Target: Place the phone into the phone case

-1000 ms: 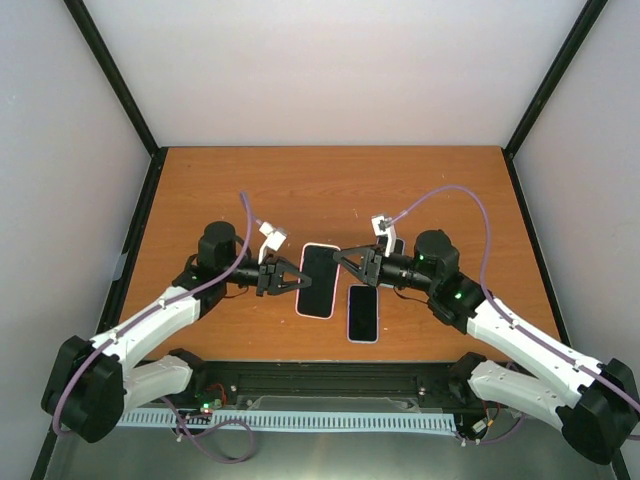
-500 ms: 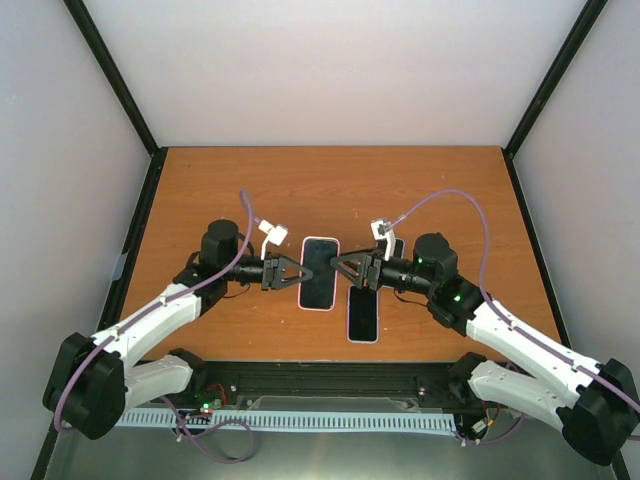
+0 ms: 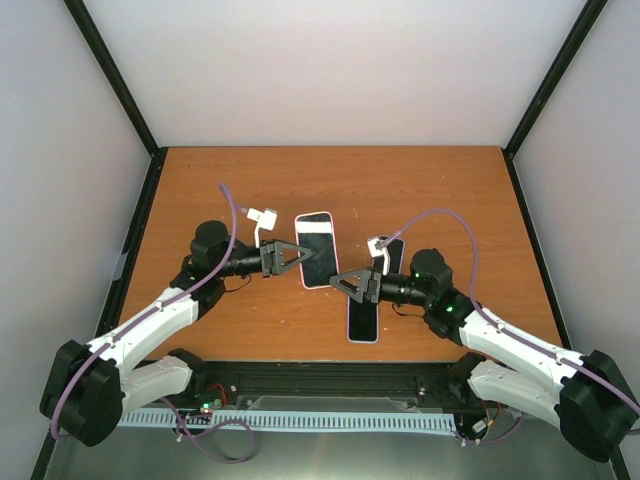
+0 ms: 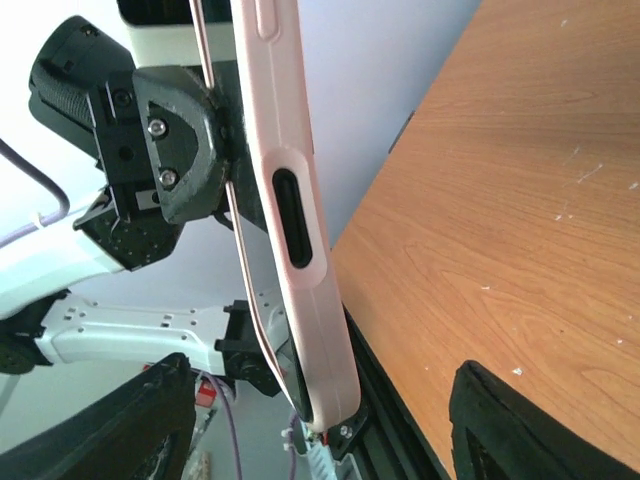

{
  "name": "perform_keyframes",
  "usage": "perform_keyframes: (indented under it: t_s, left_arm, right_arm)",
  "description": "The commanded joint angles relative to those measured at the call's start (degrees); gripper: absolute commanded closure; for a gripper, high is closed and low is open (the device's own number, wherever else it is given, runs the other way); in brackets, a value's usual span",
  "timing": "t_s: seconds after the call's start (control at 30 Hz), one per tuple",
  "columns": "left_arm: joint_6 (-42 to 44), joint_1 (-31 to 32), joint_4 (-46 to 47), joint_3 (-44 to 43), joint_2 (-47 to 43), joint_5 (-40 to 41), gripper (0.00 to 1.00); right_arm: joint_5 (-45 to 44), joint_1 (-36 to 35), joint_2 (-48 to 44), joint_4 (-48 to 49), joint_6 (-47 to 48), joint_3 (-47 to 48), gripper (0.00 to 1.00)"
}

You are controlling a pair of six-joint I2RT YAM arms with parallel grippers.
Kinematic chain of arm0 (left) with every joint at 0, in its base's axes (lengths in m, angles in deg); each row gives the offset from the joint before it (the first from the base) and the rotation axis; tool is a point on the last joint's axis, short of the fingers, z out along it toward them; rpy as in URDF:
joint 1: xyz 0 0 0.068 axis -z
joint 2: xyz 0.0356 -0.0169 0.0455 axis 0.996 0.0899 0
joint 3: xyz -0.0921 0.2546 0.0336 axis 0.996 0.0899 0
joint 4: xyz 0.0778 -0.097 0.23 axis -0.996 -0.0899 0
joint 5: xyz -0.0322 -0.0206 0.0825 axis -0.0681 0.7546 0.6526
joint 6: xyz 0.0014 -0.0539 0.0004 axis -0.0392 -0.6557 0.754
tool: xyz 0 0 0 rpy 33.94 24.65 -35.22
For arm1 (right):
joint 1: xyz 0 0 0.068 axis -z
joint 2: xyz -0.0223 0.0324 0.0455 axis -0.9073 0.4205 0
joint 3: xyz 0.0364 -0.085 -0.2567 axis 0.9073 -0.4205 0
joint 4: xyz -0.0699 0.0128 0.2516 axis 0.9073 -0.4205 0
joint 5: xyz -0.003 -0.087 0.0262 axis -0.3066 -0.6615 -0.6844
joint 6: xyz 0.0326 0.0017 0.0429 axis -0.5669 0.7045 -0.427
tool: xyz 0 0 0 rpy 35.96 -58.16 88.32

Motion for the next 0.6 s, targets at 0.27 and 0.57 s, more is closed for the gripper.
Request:
perform_keyframes:
  t_s: [0.27, 0.57]
  left_arm:
    - [-1.1, -0.2, 4.6, -0.6, -0.7, 2.4, 1.0]
    - [7.0, -0.1, -8.6, -4.0, -0.1, 8.6, 1.0]
  right_arm:
    - [0.6, -0.1, 2.4, 10.3, -6.4, -1.3, 0.67]
    - [-2.1, -0.1, 2.6, 16.4, -13.1, -4.1, 0.97]
